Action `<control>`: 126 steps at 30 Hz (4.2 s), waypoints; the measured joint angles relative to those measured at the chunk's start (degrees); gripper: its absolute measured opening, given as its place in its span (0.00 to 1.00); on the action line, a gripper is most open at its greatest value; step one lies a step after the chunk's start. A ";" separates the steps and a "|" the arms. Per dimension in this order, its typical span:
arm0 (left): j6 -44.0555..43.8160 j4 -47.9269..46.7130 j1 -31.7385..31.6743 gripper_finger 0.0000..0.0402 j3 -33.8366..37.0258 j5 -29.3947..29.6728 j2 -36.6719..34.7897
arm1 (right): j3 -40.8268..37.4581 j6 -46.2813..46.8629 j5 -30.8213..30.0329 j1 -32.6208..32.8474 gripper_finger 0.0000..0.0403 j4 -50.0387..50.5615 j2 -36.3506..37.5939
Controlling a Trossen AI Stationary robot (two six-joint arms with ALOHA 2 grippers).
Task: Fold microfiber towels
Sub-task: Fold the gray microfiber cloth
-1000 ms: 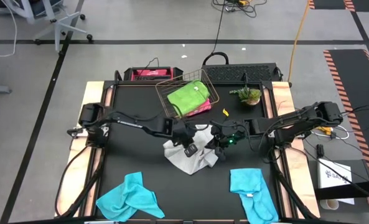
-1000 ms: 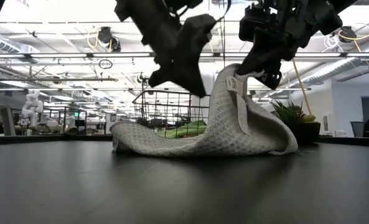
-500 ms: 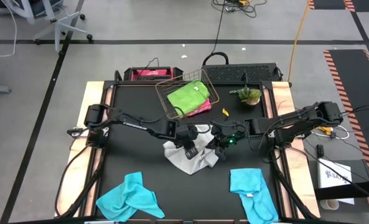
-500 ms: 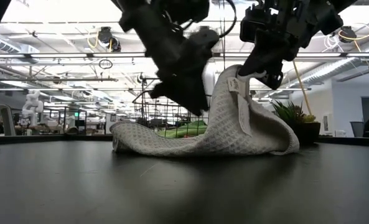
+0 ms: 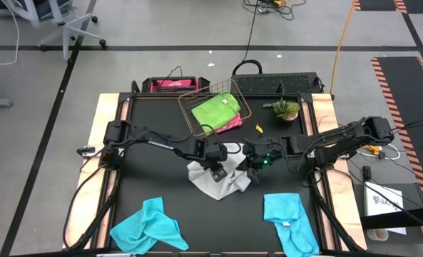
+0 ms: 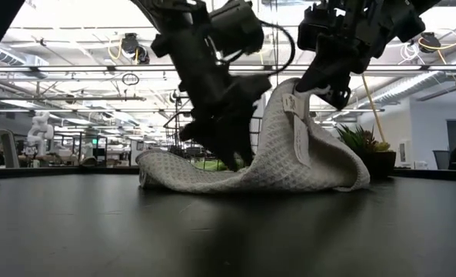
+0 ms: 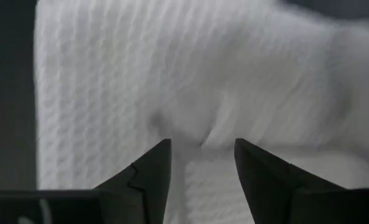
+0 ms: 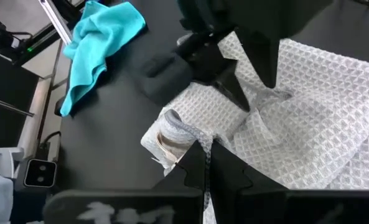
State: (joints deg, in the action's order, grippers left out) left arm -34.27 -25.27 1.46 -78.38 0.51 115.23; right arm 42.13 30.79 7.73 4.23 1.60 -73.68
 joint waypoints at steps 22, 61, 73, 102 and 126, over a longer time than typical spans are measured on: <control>1.75 3.04 -0.55 0.06 -0.28 -2.68 0.83 | 0.00 0.00 -0.16 0.01 0.00 0.76 0.05; 7.66 -11.26 7.16 0.00 -0.28 30.10 -49.03 | 0.02 9.14 16.36 -2.64 0.00 -7.23 30.27; 16.60 -7.70 3.29 0.00 -0.25 32.63 -50.81 | -0.02 -1.76 -2.45 -11.66 0.00 -1.35 35.95; 7.77 -18.31 -0.28 0.00 -0.28 23.54 -50.74 | 3.63 3.84 18.16 -19.19 0.00 15.04 32.30; -33.42 -16.03 20.18 0.01 13.78 17.69 -42.78 | -2.59 26.67 13.06 7.21 0.00 18.21 16.52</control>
State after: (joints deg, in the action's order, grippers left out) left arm -67.69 -41.31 21.64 -64.59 18.20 72.45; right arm 39.54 57.45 20.79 11.44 19.81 -57.16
